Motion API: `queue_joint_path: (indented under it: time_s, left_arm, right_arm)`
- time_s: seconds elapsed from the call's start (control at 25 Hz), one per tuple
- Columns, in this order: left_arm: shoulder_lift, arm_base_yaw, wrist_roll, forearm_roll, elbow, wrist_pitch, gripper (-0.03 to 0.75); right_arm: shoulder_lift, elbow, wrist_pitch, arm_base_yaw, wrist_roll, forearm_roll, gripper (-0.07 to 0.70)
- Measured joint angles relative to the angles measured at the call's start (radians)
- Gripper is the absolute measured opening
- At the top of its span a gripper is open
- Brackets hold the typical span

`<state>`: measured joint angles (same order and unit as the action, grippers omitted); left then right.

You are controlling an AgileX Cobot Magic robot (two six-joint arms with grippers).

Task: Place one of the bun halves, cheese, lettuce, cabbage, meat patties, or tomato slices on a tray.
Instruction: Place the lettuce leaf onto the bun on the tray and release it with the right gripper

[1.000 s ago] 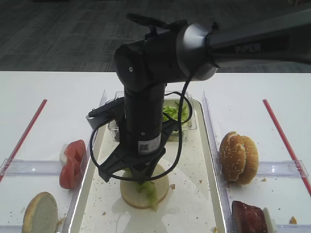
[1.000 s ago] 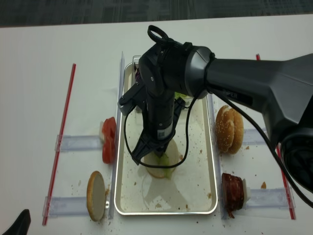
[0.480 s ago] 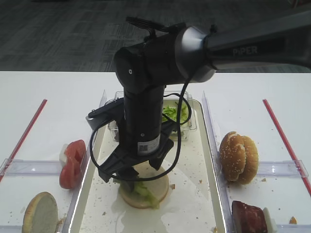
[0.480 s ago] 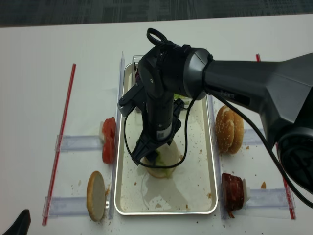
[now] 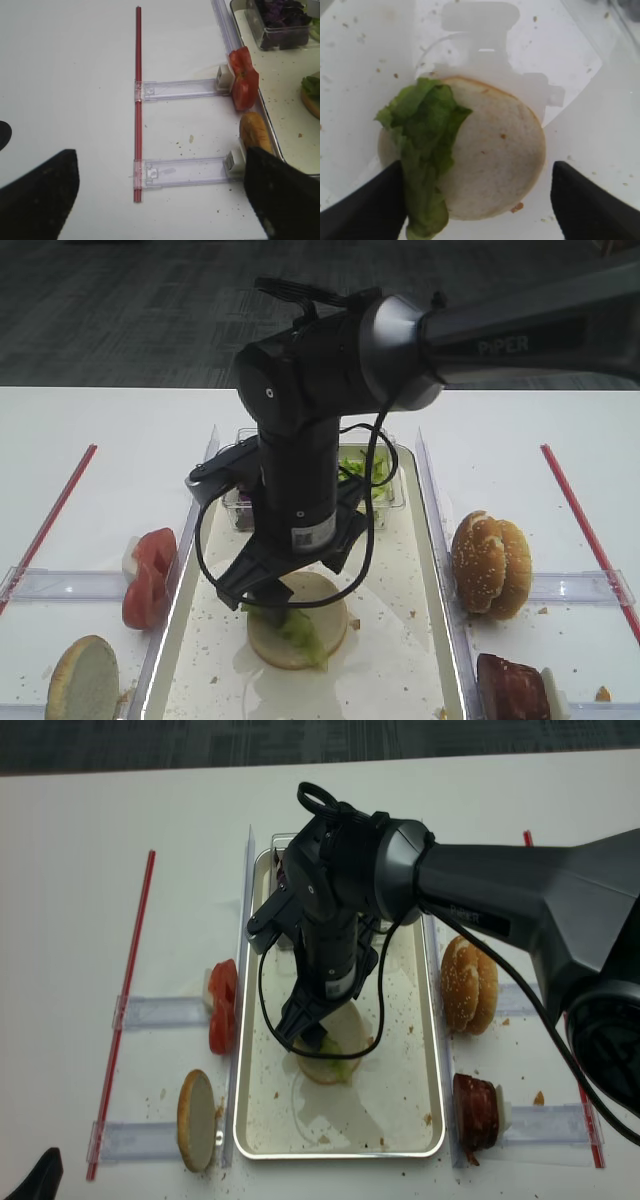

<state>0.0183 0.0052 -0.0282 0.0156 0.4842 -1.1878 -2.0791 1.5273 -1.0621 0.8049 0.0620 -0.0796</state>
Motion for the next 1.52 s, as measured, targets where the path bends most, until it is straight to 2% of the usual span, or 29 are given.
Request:
queue_joint_path:
  time_s: [0.56,1.36,1.52]
  left_arm:
    - [0.0,0.0,0.0,0.0,0.0,0.0,0.615]
    - [0.0,0.0,0.0,0.0,0.0,0.0,0.615]
    - [0.0,0.0,0.0,0.0,0.0,0.0,0.615]
  right_arm:
    - [0.0,0.0,-0.021,0.0,-0.03,0.08,0.593]
    - [0.0,0.0,-0.049,0.0,-0.041,0.074,0.594]
    - [0.0,0.005,-0.076,0.0,-0.041,0.074,0.594]
